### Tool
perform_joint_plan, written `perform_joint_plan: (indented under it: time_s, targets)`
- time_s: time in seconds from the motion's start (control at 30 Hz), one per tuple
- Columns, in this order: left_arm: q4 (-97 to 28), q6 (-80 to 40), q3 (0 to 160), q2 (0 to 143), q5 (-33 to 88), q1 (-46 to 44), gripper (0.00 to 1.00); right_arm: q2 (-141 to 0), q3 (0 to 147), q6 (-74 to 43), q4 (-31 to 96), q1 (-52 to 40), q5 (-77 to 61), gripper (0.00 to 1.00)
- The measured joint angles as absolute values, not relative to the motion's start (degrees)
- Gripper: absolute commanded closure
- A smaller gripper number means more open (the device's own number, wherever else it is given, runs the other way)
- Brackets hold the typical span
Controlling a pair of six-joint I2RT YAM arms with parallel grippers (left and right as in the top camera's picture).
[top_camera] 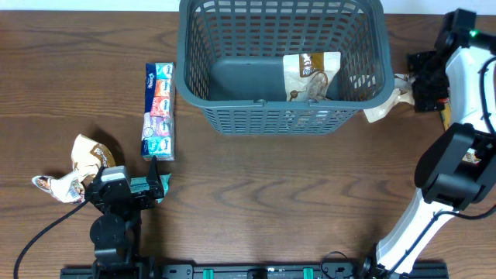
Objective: Pack container
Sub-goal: 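Move the right gripper to the upper Pantree bag and grasp it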
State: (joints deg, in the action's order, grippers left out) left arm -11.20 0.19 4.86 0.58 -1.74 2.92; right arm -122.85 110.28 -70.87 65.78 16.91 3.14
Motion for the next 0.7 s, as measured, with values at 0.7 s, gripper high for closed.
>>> perform_joint_plan:
  time_s: [0.7]
  targets:
    - [-11.2,0.19,4.86,0.58,-1.74,2.92,0.01,-129.27,104.84,-72.93,54.89,16.91,-0.16,0.01]
